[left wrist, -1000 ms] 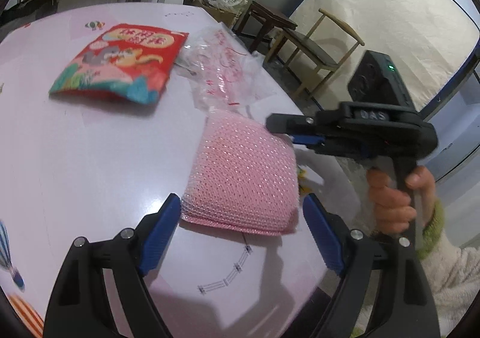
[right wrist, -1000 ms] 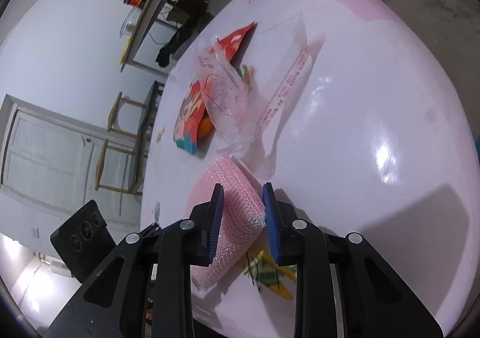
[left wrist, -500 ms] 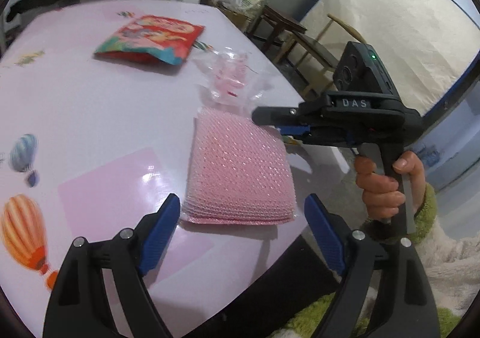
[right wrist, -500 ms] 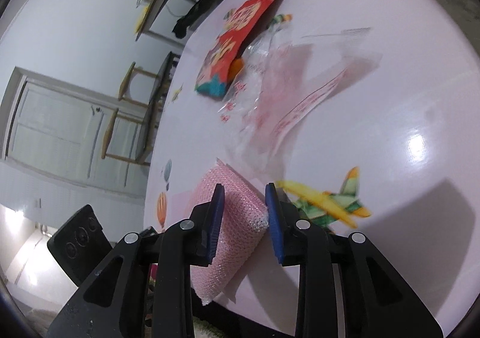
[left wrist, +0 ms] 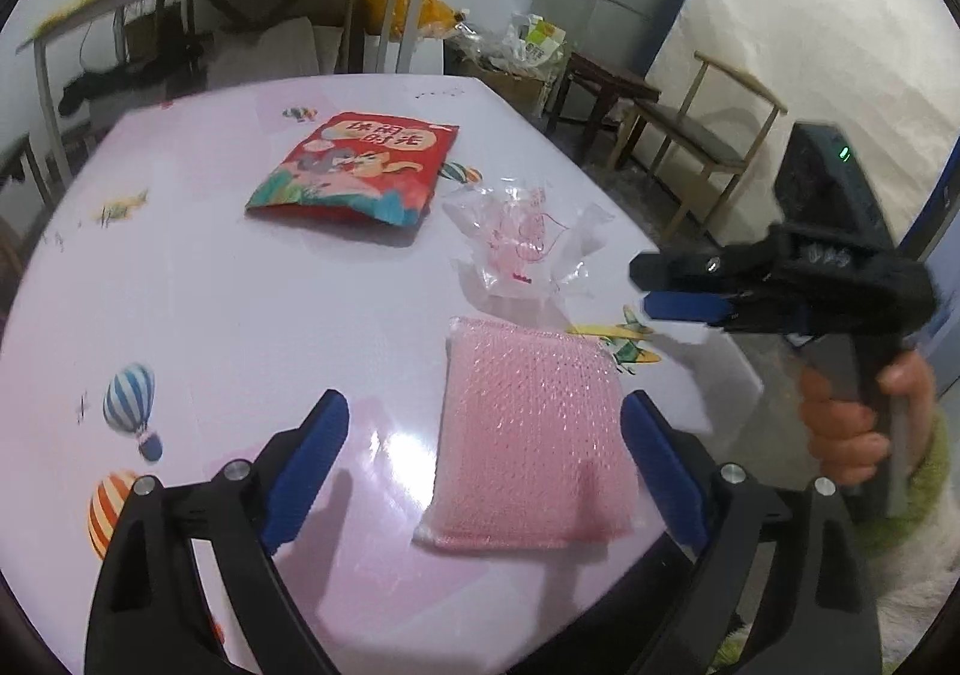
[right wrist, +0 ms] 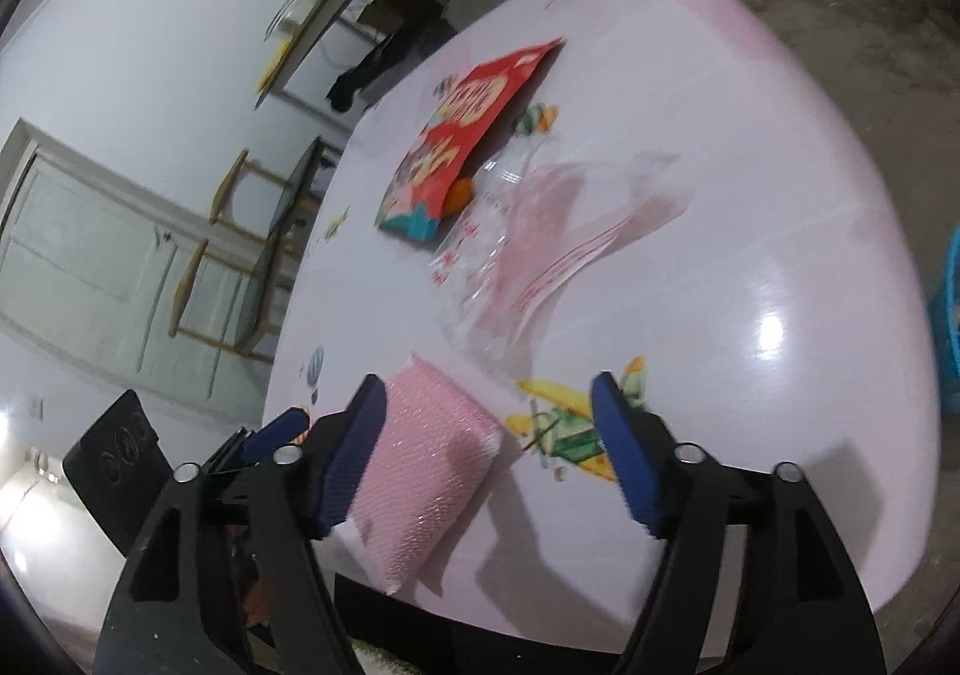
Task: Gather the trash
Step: 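Close the left gripper on the pink mesh sponge, then grasp the clear red-printed plastic bag with the right gripper while the left holds the sponge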
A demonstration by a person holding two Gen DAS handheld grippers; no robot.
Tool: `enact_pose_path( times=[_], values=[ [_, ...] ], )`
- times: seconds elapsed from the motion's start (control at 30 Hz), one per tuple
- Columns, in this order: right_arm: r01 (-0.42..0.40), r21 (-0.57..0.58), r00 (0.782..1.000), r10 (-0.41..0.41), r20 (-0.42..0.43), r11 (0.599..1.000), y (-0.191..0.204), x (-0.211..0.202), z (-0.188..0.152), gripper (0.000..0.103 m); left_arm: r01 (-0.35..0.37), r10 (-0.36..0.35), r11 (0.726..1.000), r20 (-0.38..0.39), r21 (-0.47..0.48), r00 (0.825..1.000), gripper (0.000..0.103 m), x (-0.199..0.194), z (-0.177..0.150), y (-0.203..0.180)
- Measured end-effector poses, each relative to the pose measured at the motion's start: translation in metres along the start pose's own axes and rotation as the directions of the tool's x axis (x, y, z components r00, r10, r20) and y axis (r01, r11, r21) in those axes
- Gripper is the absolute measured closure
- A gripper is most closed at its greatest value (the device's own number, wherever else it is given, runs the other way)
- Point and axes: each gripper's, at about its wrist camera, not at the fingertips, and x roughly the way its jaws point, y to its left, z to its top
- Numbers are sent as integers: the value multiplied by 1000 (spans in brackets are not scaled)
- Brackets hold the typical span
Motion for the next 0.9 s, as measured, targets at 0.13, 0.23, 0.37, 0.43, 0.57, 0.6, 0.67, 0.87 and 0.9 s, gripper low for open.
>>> enact_pose_path(
  times=[0.13,0.23,0.37,0.43,0.57,0.6,0.67,0.87,0.9],
  values=[
    [18,20,1000,-18,22,1000,-5,-1,4,24,-33,37,997,-53,71,998,12,21,1,-19],
    [24,26,999,-24,25,999,-7,1,7,20,-67,75,992,-66,109,995,12,31,-1,-30],
    [41,19,999,-41,17,999,-6,4,14,17,-62,75,989,-95,131,993,12,44,-5,-38],
    [52,4,999,-52,16,999,-4,4,16,16,-73,88,988,-104,139,991,12,50,-6,-39],
    [99,-22,995,-99,21,995,3,8,24,11,-72,84,993,-125,94,989,13,56,-6,-33],
    [114,-23,993,-113,23,993,4,11,27,10,-62,70,996,-132,65,989,13,57,-6,-29],
    [132,-13,991,-131,24,991,4,16,33,8,-56,59,998,-135,32,989,13,58,-5,-24],
    [172,25,985,-171,-16,985,6,38,48,8,-67,65,998,-117,-19,991,21,54,-4,-12],
    [179,26,984,-178,-16,984,6,40,50,8,-72,68,997,-114,-29,991,21,53,-4,-10]
  ],
)
